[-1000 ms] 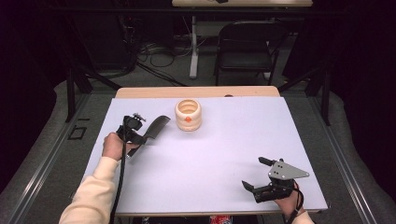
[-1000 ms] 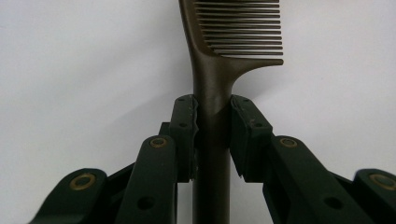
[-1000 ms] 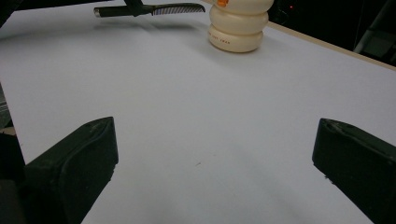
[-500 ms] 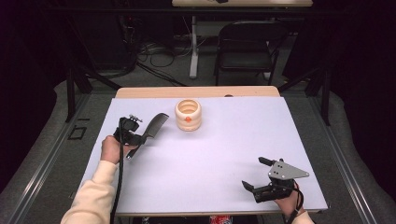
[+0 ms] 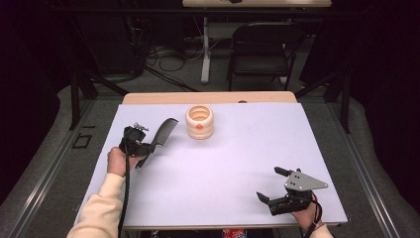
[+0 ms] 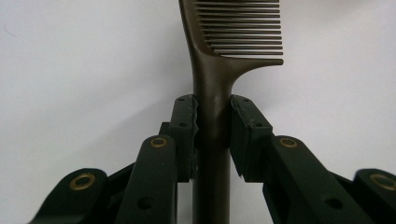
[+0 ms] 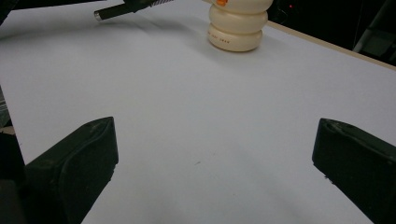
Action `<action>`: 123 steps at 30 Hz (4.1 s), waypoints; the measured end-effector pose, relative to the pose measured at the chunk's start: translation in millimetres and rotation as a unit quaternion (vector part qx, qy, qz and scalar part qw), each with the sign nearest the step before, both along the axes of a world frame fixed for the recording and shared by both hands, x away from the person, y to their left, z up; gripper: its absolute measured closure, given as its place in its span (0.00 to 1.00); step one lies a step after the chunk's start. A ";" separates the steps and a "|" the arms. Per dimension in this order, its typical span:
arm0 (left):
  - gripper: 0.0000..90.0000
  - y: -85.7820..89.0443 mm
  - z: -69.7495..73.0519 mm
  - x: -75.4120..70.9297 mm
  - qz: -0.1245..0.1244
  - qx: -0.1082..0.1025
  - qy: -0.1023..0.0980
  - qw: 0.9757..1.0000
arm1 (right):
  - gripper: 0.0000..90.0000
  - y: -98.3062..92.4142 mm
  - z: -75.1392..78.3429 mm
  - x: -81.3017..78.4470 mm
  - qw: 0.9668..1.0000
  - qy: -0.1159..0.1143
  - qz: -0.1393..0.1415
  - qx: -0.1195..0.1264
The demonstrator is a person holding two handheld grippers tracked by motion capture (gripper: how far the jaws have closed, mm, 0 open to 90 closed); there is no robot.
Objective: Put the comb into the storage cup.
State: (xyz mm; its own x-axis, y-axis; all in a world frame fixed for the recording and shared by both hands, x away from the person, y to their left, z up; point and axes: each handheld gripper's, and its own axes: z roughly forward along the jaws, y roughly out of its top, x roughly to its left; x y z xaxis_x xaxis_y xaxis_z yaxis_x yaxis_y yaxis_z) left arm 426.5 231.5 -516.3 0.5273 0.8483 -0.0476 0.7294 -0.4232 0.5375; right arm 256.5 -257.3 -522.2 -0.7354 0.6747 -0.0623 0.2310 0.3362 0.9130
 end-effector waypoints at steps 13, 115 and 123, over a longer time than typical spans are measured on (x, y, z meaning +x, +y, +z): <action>0.80 2.3 -0.4 -4.9 0.000 -0.014 -0.021 1.000 | 0.00 -0.3 -0.1 0.3 1.000 0.000 0.000 0.001; 0.80 -12.4 17.0 -13.5 0.002 -0.103 -0.178 0.979 | 0.00 -0.1 -0.8 1.2 1.000 0.004 -0.001 -0.001; 0.80 -15.0 18.5 -10.6 -0.002 -0.108 -0.177 0.978 | 0.00 -0.3 -0.6 1.0 1.000 0.004 -0.001 -0.002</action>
